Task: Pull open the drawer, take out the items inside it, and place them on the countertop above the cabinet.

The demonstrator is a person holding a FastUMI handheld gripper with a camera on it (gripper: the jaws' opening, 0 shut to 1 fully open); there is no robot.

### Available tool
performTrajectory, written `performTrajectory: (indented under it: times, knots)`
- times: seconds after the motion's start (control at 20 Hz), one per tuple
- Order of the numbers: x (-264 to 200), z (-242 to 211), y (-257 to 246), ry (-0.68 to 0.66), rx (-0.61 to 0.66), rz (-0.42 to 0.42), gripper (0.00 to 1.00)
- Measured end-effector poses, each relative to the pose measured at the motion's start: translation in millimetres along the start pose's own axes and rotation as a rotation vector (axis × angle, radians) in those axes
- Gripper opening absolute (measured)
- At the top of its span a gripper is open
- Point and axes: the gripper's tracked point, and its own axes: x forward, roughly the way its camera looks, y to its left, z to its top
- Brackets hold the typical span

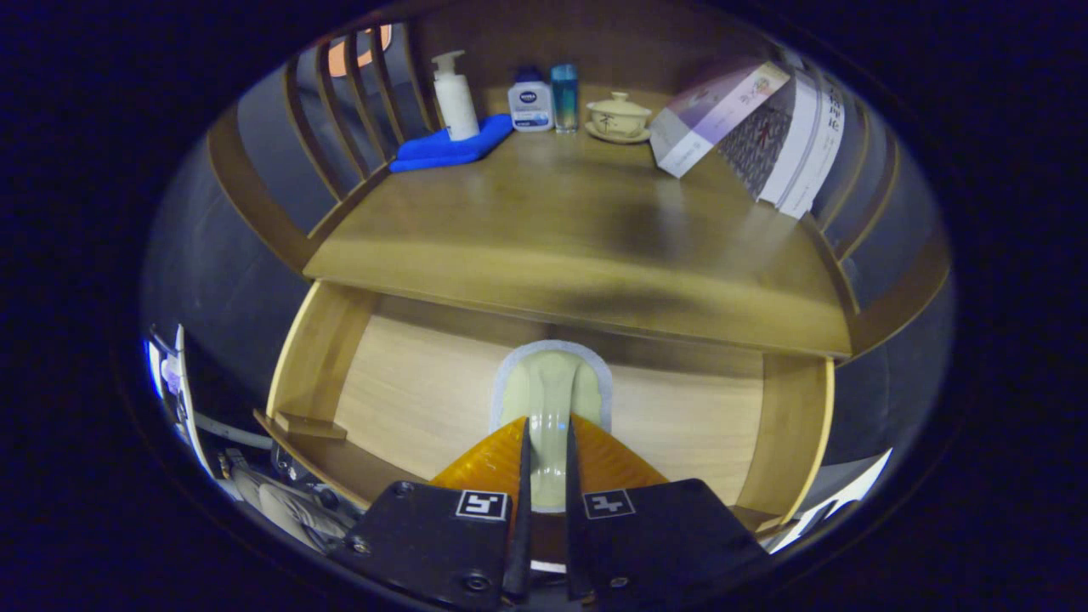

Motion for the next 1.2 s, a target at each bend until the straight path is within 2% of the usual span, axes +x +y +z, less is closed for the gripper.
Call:
performTrajectory:
  times: [0.15, 0.25, 0.55, 0.95, 1.2]
  knots:
    - [-18, 17, 1, -0.001, 0.018, 0.013, 0.19]
    - [-26, 36, -9, -0.021, 0.007, -0.013, 0.19]
    - [-30, 97, -15, -0.069, 0.041, -0.025, 0.19]
    - [16, 153, -14, -0.044, 0.087, -0.01, 0.19]
    - [39, 168, -21, -0.021, 0.12, -0.014, 0.19]
